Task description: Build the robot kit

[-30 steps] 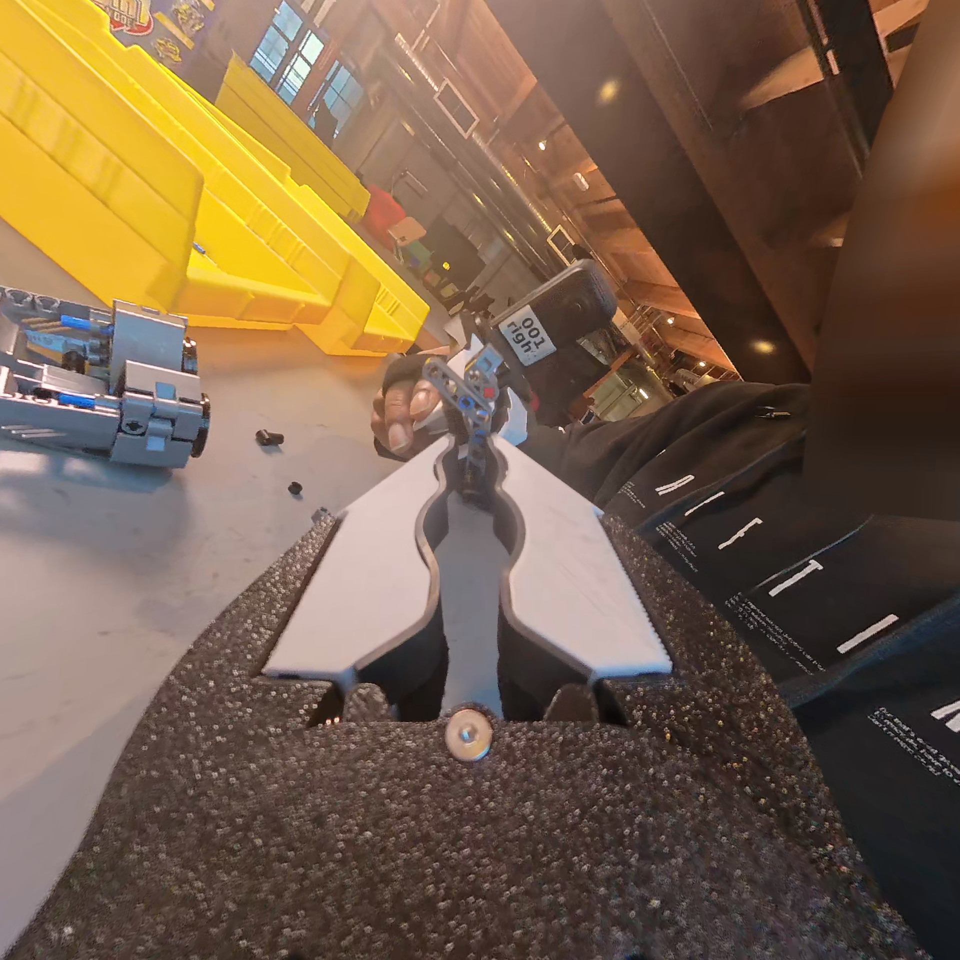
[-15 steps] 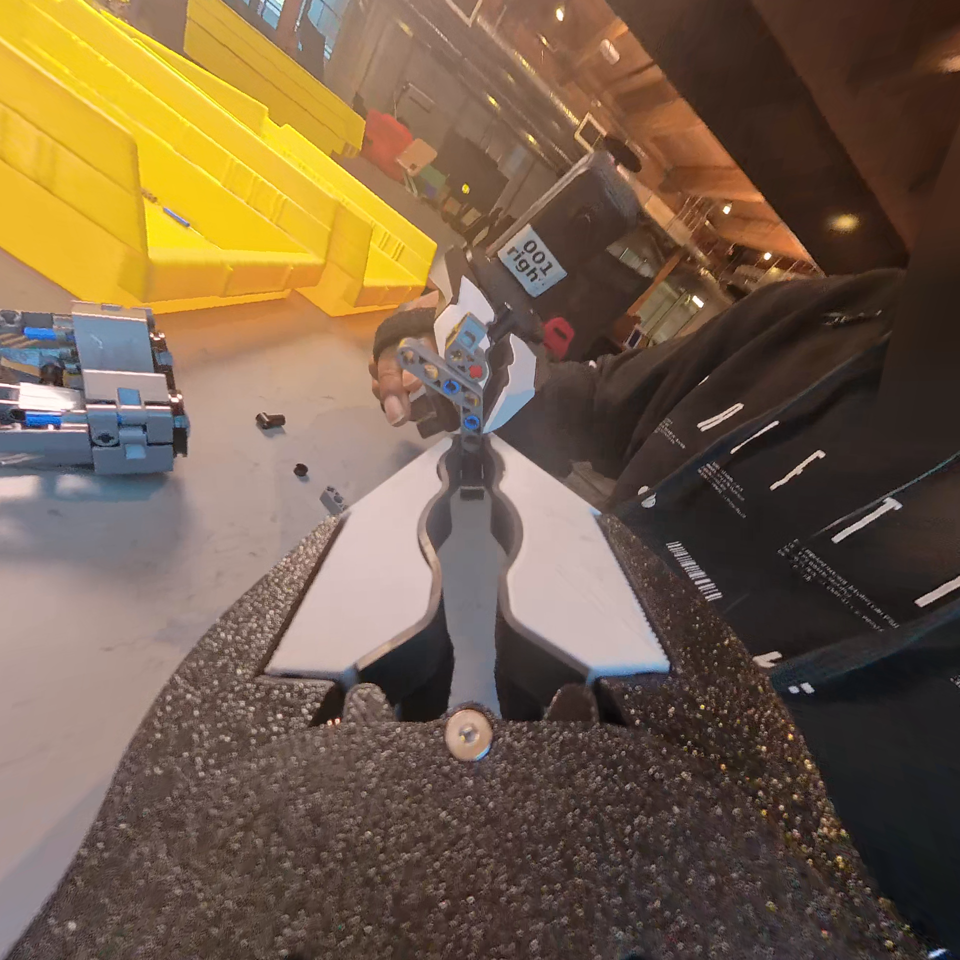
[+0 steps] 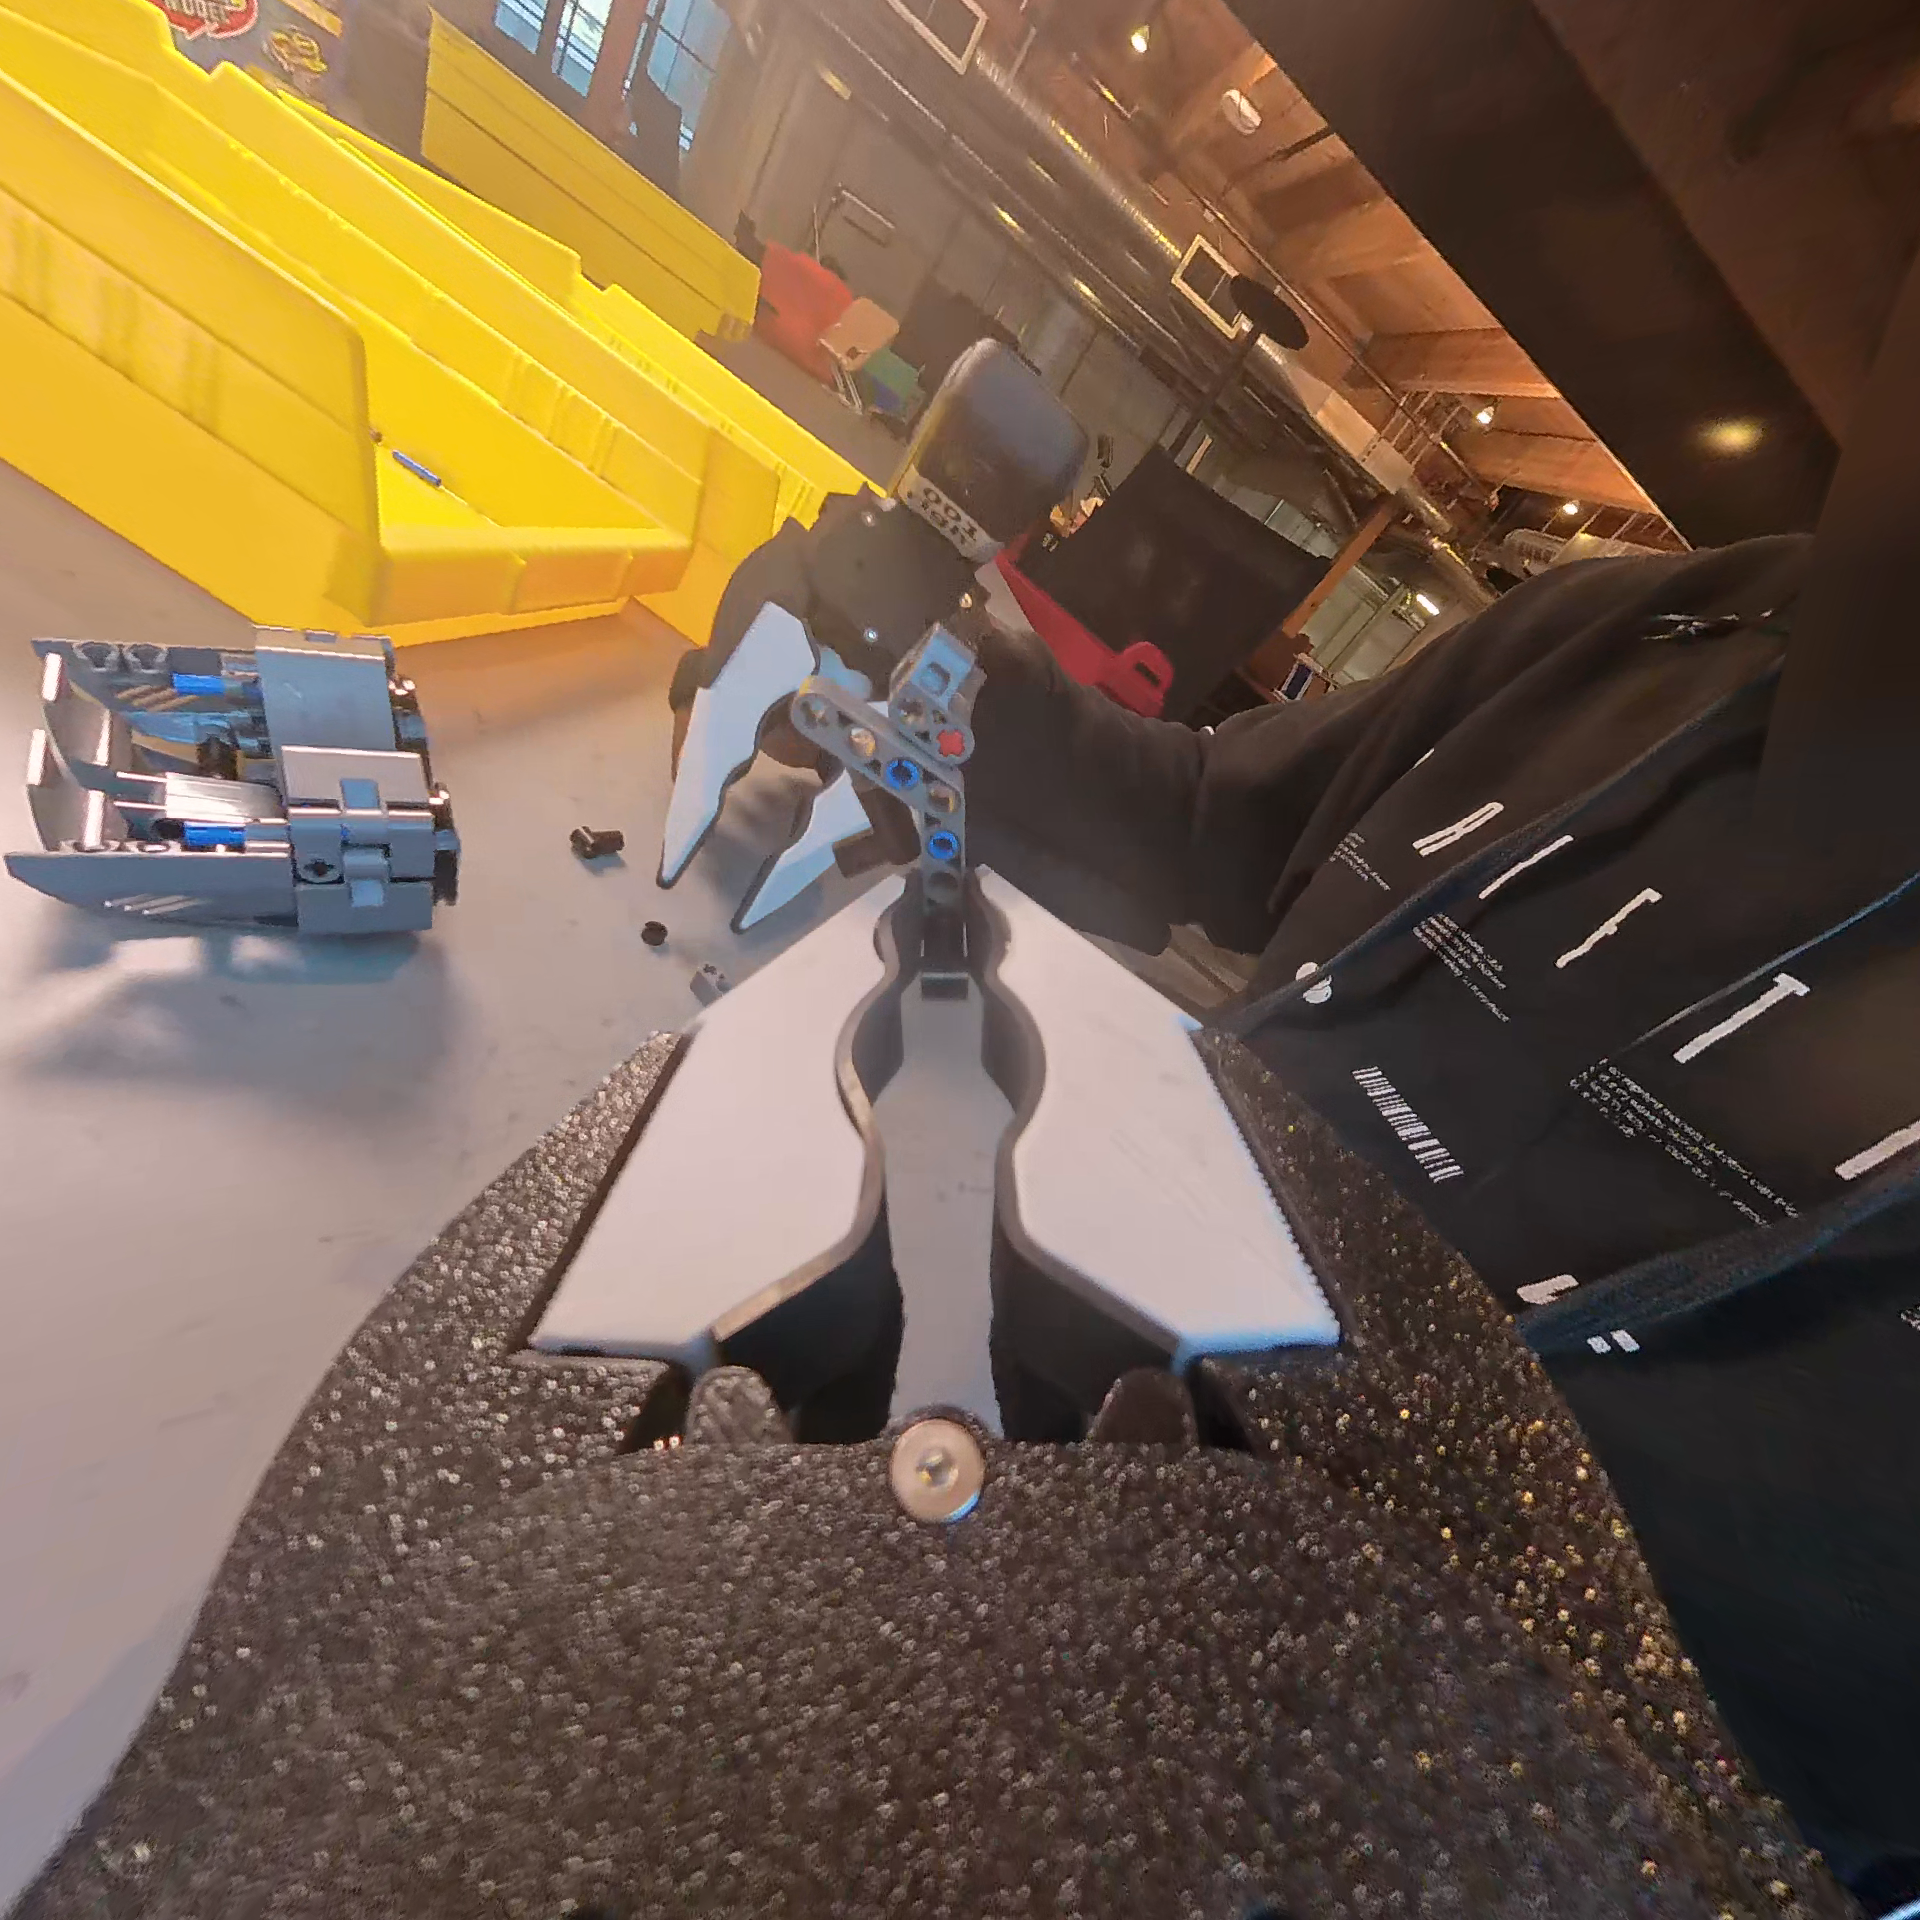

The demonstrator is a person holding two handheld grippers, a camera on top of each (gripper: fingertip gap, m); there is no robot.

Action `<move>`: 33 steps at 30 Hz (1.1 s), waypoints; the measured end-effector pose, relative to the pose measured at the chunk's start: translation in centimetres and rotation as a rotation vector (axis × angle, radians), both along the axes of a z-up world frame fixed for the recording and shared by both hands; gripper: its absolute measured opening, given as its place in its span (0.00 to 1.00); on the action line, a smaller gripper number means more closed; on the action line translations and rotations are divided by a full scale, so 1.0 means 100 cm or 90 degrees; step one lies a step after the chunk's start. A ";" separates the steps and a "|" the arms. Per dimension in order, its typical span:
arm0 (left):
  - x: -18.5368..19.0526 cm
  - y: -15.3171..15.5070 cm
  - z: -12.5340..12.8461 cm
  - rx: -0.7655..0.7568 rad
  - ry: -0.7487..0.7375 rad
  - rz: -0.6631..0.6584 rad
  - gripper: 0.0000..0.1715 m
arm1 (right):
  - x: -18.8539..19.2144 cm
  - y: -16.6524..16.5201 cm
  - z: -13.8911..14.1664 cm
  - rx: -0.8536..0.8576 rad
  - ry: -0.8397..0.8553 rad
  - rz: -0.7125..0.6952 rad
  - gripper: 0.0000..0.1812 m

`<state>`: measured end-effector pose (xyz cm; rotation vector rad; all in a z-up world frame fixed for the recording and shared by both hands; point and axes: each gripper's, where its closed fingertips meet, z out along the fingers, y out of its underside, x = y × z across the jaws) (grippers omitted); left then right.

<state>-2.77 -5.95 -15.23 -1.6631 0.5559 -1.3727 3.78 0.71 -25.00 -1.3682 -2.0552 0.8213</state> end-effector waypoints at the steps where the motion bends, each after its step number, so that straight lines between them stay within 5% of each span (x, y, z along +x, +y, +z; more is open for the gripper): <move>1: -0.001 0.001 0.000 0.000 -0.002 0.004 0.04 | -0.002 -0.001 -0.001 0.007 -0.001 0.001 0.11; 22: 0.001 0.000 0.001 0.004 -0.010 0.001 0.04 | -0.017 -0.021 -0.008 0.045 -0.038 0.047 0.12; 33: 0.002 0.002 -0.003 -0.014 -0.014 0.002 0.04 | -0.015 -0.027 -0.009 0.053 -0.052 0.054 0.05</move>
